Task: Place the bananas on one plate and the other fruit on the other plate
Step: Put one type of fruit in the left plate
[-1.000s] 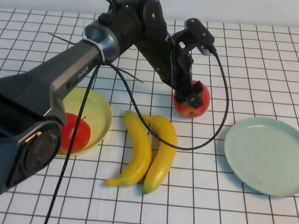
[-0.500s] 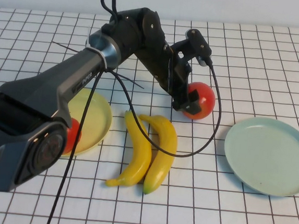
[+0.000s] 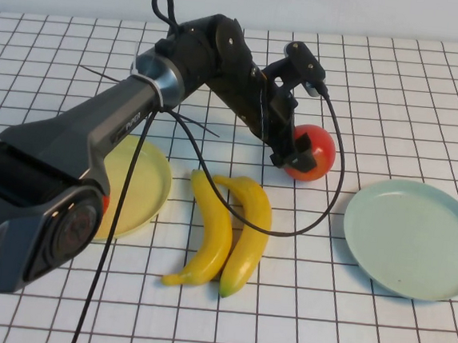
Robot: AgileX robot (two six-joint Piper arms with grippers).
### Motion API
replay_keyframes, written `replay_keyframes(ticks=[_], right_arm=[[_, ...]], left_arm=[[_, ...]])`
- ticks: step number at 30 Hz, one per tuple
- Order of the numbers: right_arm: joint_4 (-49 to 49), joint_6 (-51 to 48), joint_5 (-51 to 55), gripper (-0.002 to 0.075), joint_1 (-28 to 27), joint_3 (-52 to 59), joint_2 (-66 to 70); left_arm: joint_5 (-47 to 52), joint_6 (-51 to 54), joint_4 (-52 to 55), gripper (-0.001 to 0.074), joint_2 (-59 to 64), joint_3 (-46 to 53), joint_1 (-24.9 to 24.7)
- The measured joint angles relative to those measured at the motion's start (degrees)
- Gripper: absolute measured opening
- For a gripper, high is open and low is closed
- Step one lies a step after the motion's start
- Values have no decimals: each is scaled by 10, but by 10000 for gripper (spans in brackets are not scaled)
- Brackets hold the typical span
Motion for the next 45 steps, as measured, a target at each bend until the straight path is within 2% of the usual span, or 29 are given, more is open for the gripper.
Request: replay_keyframes(ticks=[14,20,25,29,33,38,45], right_arm=[[0,0,0,-17,0,0,0],[0,0,0,-17,0,0,0],[0,0,0,-17,0,0,0],[0,0,0,-17,0,0,0],[0,0,0,-17,0,0,0],[0,0,0,-17,0,0,0],[0,0,0,-17,0,0,0]], left_arm=[[4,-3,8,666,-3,1,2],[9,-17,8,595,-3,1,6],[25,-21,19,594,-16,5,7],[74,-66,78,593,-51,-6,10],[117,-161,189,593,-104,-21,13],[125,-237,303,592,-182,36,25],[127,-266,291,592,-237,178,101]])
